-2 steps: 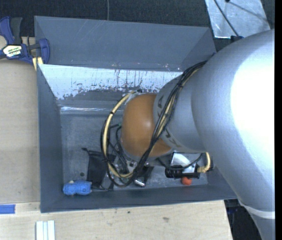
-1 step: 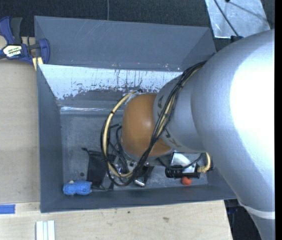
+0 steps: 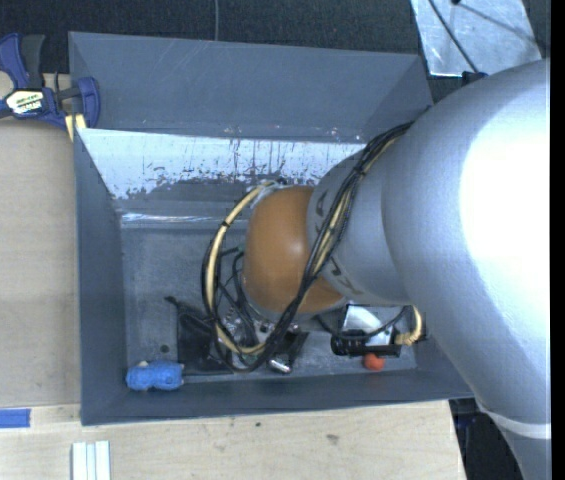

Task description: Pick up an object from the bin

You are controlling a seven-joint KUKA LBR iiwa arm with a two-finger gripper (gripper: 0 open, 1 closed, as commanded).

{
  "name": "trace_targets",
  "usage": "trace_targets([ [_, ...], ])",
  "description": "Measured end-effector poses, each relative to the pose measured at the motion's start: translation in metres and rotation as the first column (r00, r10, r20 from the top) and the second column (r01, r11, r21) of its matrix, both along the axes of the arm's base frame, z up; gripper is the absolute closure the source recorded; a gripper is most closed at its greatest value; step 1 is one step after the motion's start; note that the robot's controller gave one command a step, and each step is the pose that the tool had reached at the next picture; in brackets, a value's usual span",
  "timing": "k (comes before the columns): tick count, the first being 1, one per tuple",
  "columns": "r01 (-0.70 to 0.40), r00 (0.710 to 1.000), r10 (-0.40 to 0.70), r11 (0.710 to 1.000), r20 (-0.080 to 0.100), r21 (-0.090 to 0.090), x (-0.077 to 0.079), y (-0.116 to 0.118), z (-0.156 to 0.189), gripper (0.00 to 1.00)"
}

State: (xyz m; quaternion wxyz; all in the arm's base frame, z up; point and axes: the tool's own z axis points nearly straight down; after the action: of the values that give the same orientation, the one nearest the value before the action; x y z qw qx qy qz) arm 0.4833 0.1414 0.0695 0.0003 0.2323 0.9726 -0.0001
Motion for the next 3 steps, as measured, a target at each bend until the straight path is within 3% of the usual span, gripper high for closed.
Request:
trace_targets([
  [1,0.002,1.000,-0.002,1.000,0.004,0.001,0.001,-0.001,0.011,1.00],
  [2,0.001,1.000,-0.001,1.000,0.008,0.002,0.003,-0.001,0.106,1.00],
  [3,-0.001,1.000,0.001,1.000,0.004,0.001,0.004,-0.002,0.113,1.00],
])
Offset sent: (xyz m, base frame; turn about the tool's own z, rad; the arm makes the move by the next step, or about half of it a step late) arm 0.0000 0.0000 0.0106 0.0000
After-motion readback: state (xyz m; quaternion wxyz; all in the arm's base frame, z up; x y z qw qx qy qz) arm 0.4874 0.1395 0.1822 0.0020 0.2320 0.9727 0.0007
